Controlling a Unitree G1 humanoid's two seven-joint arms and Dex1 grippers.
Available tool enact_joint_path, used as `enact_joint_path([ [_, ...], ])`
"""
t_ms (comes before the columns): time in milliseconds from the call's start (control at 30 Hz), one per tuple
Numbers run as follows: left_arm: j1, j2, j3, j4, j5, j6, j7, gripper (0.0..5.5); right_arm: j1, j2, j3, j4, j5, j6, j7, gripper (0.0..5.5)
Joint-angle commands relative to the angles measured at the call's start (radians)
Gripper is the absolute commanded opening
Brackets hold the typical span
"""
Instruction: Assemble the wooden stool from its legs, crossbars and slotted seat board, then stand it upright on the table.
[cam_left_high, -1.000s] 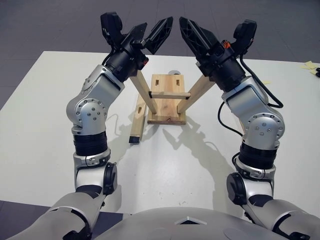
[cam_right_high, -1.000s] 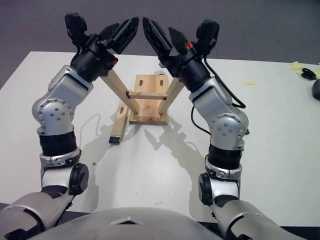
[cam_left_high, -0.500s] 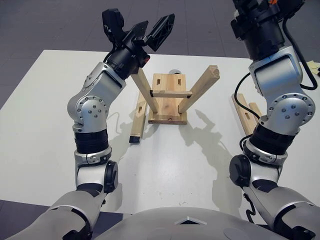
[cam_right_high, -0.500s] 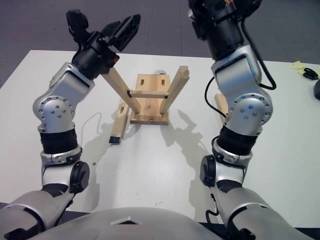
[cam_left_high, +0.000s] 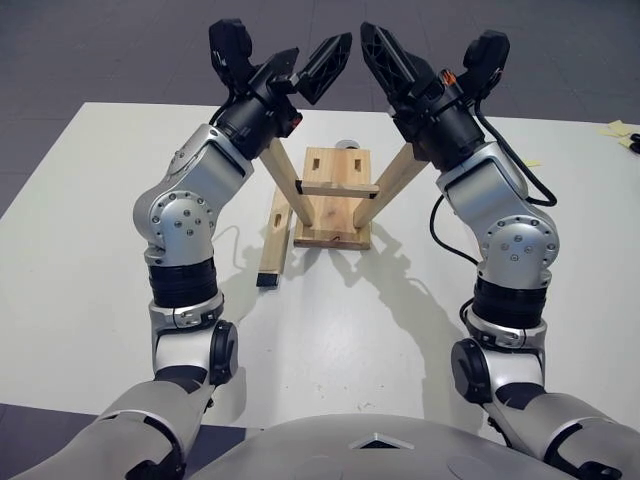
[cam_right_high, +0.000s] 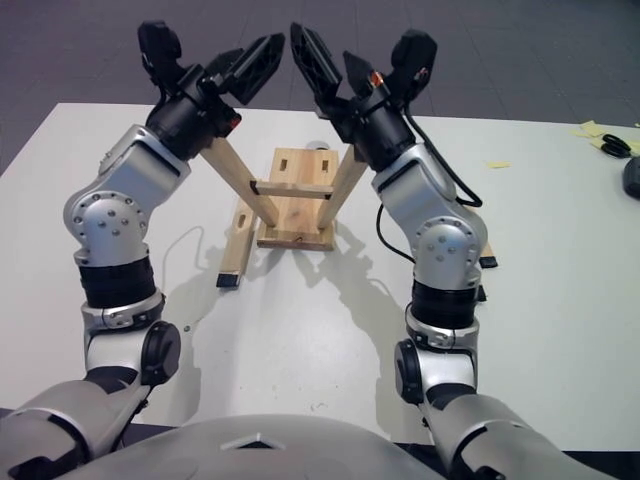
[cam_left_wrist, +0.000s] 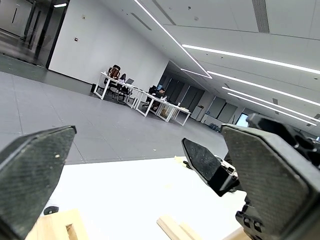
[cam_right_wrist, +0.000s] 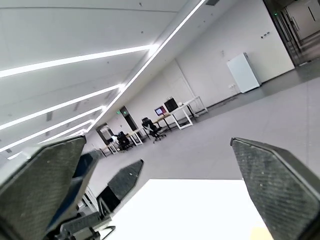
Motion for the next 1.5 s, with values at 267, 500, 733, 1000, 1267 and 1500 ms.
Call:
enact_joint_path([
  [267,0.055,-0.032,-0.014,0.006,0.015,0.008,0.019,5.39,0.035,0.024,-0.063,0.047,-0.011,0.001,-0.027,5.4],
  [500,-0.084,-0.02,0.057,0.044,-0.02,-0.043,0.038,5.39,-0.098,-0.01,-0.214,0.009,0.109,-0.041,-0.098,5.4],
  [733,-0.184,0.055,0.215,-0.039,-0.184,-0.006,0.139,5.39,0.047,-0.083,-0.25,-0.096,0.107,0.005,-0.154,5.4],
  [1000,0.137,0.259,0.118,0.041,0.188,-0.089,0.143,5.39,0.42,-0.124,-0.194,-0.128,-0.206,-0.05,-0.156,5.4],
  [1267,0.318,0.147,-0.002,-0.001,0.314,-0.147,0.129,5.39,0.54,-0.079,0.004,-0.157,-0.472,-0.131,-0.112,5.4],
  [1500,0.31,0.117,-0.037,-0.001,0.351,-0.158,0.102,5.39,0.509,-0.016,0.0,-0.134,-0.523,-0.155,-0.115,5.4],
])
